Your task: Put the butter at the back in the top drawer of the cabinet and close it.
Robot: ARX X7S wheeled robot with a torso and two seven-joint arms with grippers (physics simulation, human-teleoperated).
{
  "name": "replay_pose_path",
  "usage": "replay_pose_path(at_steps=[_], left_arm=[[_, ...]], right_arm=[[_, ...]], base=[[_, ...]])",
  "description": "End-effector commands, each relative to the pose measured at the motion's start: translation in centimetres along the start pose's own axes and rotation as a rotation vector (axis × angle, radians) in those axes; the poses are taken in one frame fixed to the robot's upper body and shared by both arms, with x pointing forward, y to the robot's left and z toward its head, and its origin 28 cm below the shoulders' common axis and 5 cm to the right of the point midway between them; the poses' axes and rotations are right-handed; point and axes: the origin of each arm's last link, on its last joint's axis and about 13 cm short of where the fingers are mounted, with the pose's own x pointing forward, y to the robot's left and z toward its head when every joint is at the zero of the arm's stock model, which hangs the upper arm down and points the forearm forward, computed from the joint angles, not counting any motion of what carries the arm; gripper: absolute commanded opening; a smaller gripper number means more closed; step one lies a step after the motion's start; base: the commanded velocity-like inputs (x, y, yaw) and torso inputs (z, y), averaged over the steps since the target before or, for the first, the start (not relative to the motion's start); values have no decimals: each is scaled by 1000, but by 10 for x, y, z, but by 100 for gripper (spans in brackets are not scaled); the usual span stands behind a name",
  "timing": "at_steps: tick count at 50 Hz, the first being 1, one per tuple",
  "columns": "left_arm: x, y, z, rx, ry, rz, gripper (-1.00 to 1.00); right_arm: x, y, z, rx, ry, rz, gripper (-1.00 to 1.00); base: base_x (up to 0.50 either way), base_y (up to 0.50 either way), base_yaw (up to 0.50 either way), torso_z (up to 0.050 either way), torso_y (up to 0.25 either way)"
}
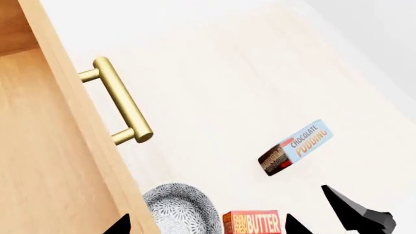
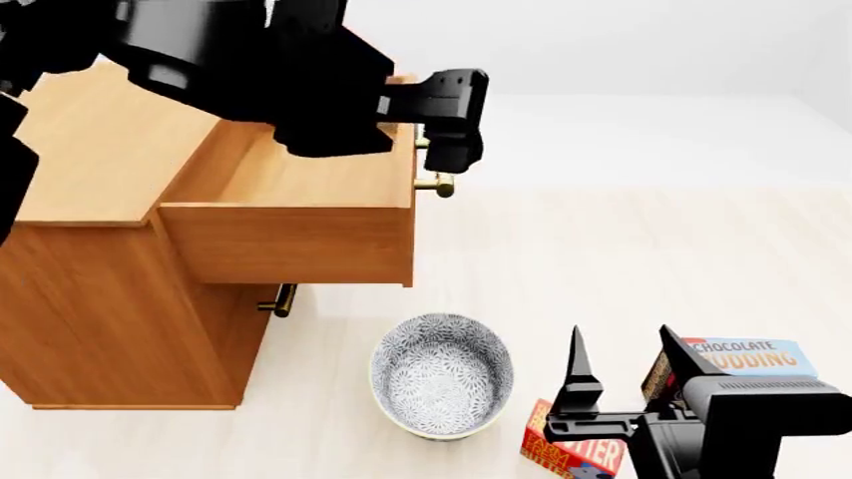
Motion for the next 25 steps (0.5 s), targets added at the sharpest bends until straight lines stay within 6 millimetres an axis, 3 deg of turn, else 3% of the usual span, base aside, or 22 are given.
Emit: replay_pose_path(at_steps=[1, 16, 25], left_arm=[[-30, -4, -21, 50, -88, 26, 100], [-66, -4, -81, 99, -272, 81, 100], [-76, -7, -111, 131, -397, 88, 100]], right_arm=[[0, 0, 0, 0, 1, -2, 100], [-1, 0, 1, -10, 7, -5, 100], [-2, 0, 3, -14, 8, -8, 100]], base=[[0, 0, 0, 0, 0], [0, 0, 0, 0, 0], [0, 0, 0, 0, 0]])
